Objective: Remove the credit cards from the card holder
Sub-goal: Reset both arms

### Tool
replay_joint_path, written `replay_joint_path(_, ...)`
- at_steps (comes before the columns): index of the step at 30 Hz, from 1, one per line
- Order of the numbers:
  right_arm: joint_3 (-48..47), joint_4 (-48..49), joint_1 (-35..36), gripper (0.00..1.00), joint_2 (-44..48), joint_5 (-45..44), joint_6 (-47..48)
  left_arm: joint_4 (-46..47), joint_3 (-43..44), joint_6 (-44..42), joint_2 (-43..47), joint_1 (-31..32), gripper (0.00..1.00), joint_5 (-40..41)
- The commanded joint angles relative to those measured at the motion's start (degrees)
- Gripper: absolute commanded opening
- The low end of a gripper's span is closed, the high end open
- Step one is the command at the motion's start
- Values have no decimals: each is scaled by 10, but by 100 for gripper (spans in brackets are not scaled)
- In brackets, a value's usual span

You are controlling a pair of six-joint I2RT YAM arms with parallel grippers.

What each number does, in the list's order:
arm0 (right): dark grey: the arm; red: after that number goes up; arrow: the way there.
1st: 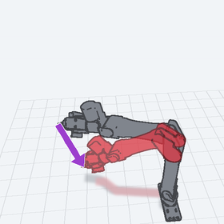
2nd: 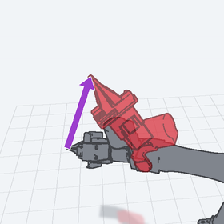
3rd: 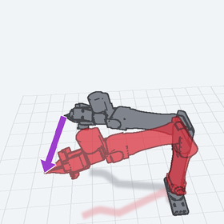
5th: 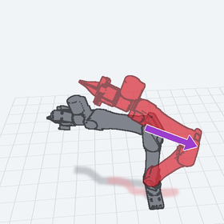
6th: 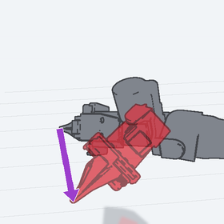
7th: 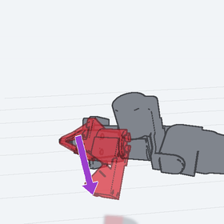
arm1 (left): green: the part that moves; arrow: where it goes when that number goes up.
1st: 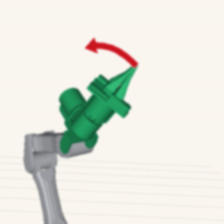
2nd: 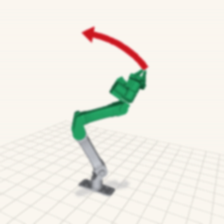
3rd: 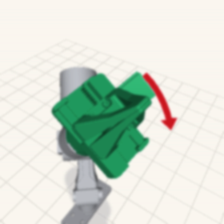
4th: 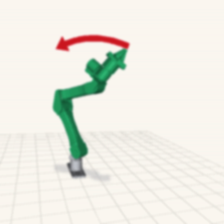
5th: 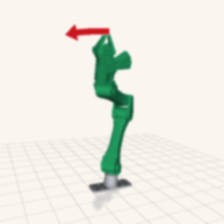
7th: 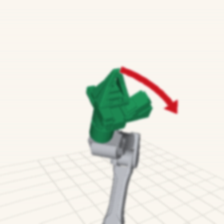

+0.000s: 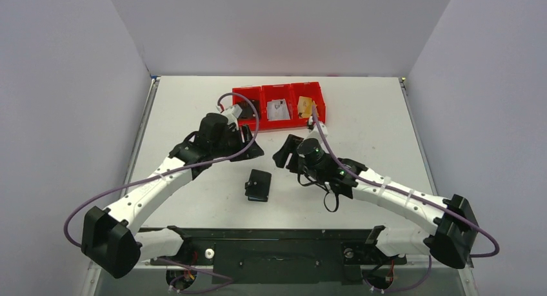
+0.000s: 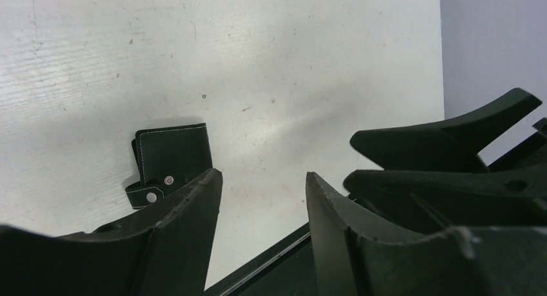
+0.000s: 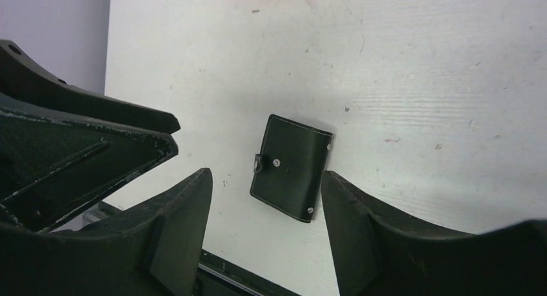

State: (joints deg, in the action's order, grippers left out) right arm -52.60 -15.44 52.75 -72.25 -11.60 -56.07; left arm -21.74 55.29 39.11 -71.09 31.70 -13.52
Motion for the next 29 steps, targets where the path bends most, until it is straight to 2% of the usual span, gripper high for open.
replay_joint_path(1,-12,-18,-7,61,67,-60,26,-33,37,-33,52,6,50,22)
replay_joint_path(12,30,-21,-10,67,184,-133,36,-68,34,-54,102,6,58,76)
replay_joint_path(29,39,-23,-12,67,192,-132,35,-68,18,-51,116,5,62,85)
